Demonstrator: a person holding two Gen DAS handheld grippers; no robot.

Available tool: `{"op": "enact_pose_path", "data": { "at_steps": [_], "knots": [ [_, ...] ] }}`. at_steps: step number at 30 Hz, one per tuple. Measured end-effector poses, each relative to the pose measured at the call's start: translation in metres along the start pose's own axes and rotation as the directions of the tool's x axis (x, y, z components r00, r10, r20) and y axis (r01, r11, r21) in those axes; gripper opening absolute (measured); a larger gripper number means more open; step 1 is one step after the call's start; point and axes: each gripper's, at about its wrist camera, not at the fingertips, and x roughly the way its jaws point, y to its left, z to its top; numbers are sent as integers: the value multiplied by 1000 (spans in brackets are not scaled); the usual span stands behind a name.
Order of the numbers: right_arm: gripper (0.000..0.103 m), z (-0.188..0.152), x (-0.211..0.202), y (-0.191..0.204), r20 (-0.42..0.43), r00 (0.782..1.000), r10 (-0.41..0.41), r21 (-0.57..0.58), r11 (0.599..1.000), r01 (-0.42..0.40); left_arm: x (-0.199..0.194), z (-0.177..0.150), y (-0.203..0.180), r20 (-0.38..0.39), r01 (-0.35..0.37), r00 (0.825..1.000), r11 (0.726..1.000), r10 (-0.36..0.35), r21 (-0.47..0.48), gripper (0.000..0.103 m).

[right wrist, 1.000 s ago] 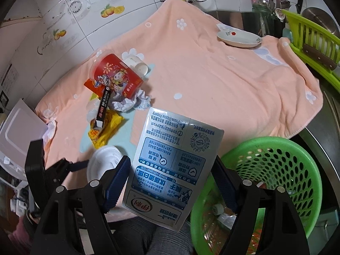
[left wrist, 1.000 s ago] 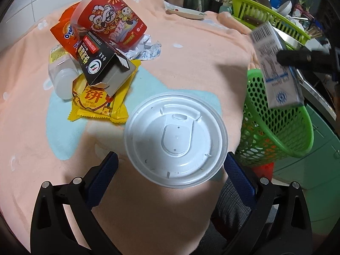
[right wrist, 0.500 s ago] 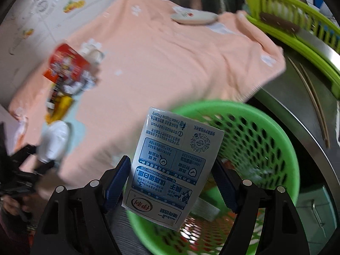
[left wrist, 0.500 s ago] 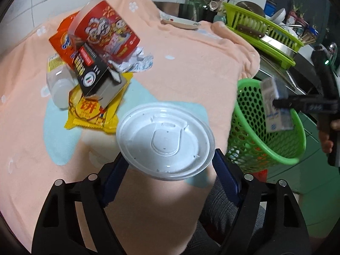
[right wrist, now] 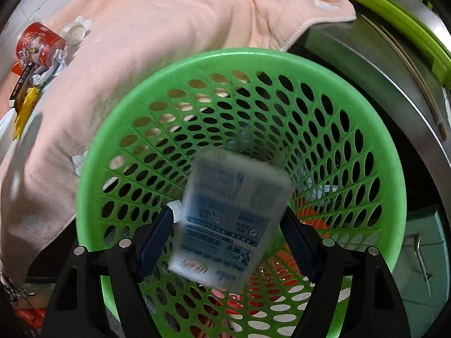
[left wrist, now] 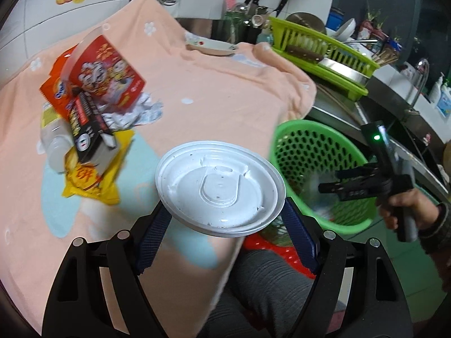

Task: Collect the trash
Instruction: 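Drop the milk pouch into the green basket with the right tool while the left tool drops the lid there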

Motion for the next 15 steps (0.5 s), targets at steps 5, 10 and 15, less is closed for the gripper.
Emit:
{"op": "enact_pose_path", "data": {
  "at_steps": [5,10,15],
  "knots": [
    [78,-2,-7,-5,22,1000,1,3,1000,-1,5,6,-18,-2,32,999,999,-32,21,78],
    [79,-2,-31,-10,71,997,-6,-3,1000,6,16,11,-40,-19,68,998,996,-67,62,78],
    [82,-6,-63,-10,143,989,-24,-21,999,28,36,18,-70,-52,99,994,989,-94,114,78]
  ]
}}
